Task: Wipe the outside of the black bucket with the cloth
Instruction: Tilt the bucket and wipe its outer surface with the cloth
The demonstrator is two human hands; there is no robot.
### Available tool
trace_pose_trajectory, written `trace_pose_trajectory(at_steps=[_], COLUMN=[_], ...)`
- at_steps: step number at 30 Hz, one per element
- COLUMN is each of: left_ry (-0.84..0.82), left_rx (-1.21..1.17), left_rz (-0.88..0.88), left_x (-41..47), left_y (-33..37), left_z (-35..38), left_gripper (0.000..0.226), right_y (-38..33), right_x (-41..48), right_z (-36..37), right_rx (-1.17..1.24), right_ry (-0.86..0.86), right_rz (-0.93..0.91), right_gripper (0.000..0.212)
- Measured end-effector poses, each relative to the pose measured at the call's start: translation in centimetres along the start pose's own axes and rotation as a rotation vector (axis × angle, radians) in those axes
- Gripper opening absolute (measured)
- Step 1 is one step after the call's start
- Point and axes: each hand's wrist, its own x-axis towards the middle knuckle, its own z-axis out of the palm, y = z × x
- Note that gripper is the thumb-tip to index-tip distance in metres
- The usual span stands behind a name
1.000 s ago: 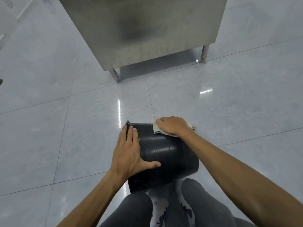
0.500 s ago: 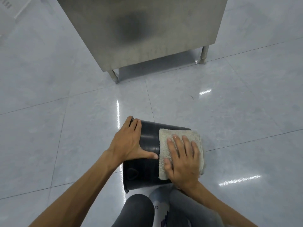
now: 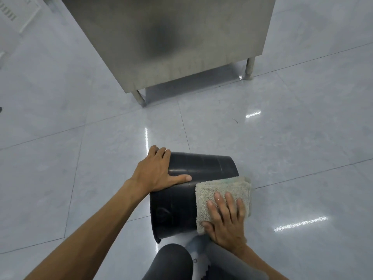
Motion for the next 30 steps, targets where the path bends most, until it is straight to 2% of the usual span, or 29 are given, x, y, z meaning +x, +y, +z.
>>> trace_pose_trajectory(at_steps=[6, 9, 15, 20, 30], left_ry=[0.09, 0.077, 0.062, 0.06, 0.203], left_rx=[-0.071, -0.086, -0.148, -0.18, -0.061], left_rz=[-0.037, -0.07, -0.096, -0.065, -0.114], left_x=[1.8, 3.1, 3.5, 5.2, 2.2], left_y=[-0.3, -0.5, -0.7, -1.1, 0.6], left_z=[0.5, 0.5, 0.6, -0.4, 1.3], left_gripper=[0.117, 0.112, 0.101, 0.085, 0.108], right_y=[0.1, 0.3, 0.5, 0.6, 0.7], right_x=[2.8, 4.8, 6.3, 7.4, 9.4], right_z=[0.9, 1.2, 2.4, 3.0, 1.5], right_rx=[0.068, 0.053, 0.05, 0.008, 0.033], right_ry=[-0.025, -0.043, 0.025, 0.035, -0.15], right_rz=[0.044, 0.074, 0.098, 0.115, 0.166], right_gripper=[0.055, 0.058, 0.057, 0.055, 0.059])
